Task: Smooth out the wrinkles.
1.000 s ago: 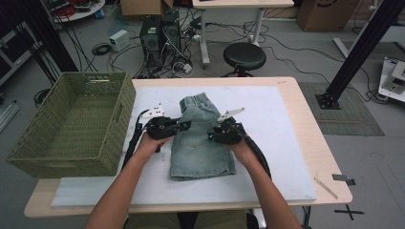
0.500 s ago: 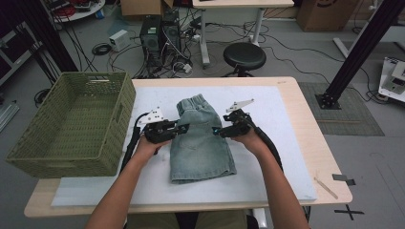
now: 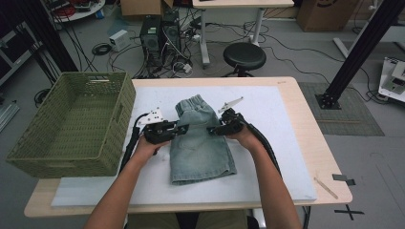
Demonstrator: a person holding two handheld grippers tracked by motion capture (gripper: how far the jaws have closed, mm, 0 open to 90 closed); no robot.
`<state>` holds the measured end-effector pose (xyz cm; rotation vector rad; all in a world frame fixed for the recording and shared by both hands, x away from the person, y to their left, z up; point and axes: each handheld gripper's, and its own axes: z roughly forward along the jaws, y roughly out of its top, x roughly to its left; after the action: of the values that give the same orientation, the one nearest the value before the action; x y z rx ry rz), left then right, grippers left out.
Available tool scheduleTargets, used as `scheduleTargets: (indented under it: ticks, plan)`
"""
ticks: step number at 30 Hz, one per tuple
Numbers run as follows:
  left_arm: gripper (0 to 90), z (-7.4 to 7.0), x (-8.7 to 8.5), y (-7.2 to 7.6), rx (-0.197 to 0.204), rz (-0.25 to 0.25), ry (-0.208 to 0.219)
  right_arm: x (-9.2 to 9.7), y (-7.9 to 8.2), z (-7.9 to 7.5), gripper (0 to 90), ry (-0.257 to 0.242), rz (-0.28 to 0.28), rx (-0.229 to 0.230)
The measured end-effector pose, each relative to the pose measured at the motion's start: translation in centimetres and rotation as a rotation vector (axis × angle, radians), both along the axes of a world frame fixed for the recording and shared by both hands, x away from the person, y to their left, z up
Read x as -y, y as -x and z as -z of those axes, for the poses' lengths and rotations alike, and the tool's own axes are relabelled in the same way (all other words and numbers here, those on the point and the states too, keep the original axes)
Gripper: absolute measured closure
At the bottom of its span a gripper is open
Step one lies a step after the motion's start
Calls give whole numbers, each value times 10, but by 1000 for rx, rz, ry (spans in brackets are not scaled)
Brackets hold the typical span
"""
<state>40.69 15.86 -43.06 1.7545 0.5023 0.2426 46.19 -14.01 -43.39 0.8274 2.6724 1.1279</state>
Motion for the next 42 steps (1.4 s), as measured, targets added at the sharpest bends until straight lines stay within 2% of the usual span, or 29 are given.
scheduleTargets:
  ticks: [1, 2, 6, 8, 10, 11, 14, 17, 20, 21, 22, 24, 25, 26, 28, 29, 30, 32, 34, 37, 39, 40, 41, 42]
  plan:
    - [789, 0, 0, 0, -1, 1, 3, 0, 2, -2, 750, 9, 0, 25]
    - [789, 1, -1, 1, -1, 1, 8, 0, 5, -5, 790, 16, 0, 50]
    - [786, 2, -5, 3, -9, -4, 30, 1, 15, -9, 815, 25, -14, 124]
    - [774, 2, -7, 3, -22, -13, 38, 4, 20, -10, 819, 1, -14, 141]
    - [741, 1, -10, 2, -36, -30, 46, 8, 27, -12, 821, -12, -37, 181]
    - [703, 1, -11, 0, -65, -45, 56, 10, 30, -13, 822, -23, -47, 202]
    - [621, 2, -12, -4, -98, -61, 64, 15, 39, -16, 824, -47, -90, 253]
    - [476, 4, -9, -11, -147, -83, 87, 16, 46, -18, 825, -55, -134, 304]
    - [400, 10, -9, -17, -184, -113, 121, 14, 50, -20, 825, -50, -172, 343]
    - [354, 12, -9, -20, -203, -123, 134, 13, 51, -20, 825, -48, -186, 352]
    - [322, 17, -10, -24, -242, -134, 158, 12, 51, -20, 825, -46, -194, 356]
    - [286, 22, -11, -30, -299, -137, 177, 10, 53, -20, 825, -42, -206, 354]
    - [285, 22, -10, -32, -319, -136, 166, 8, 53, -19, 824, -44, -208, 349]
    - [277, 20, -7, -34, -323, -141, 145, 8, 53, -19, 824, -47, -213, 348]
    - [294, 16, -2, -37, -321, -136, 131, 9, 51, -19, 824, -48, -210, 341]
    - [336, 13, 0, -38, -316, -135, 134, 10, 51, -18, 824, -52, -205, 337]
    - [407, 12, 0, -38, -296, -140, 141, 11, 51, -19, 824, -52, -203, 333]
    - [626, 10, -2, -38, -267, -137, 154, 14, 50, -19, 824, -51, -195, 324]
    - [740, 8, -2, -36, -243, -121, 159, 17, 49, -18, 823, -49, -182, 314]
    - [779, 6, -3, -33, -204, -105, 170, 18, 48, -18, 820, -45, -156, 297]
    - [787, 6, -5, -29, -173, -92, 213, 19, 47, -18, 806, -44, -113, 281]
    - [788, 7, -5, -27, -162, -85, 226, 19, 47, -18, 776, -43, -87, 266]
    - [789, 7, -6, -24, -143, -75, 245, 20, 47, -19, 699, -46, -58, 247]
    - [790, 7, -7, -22, -133, -69, 250, 21, 47, -19, 592, -59, 5, 222]
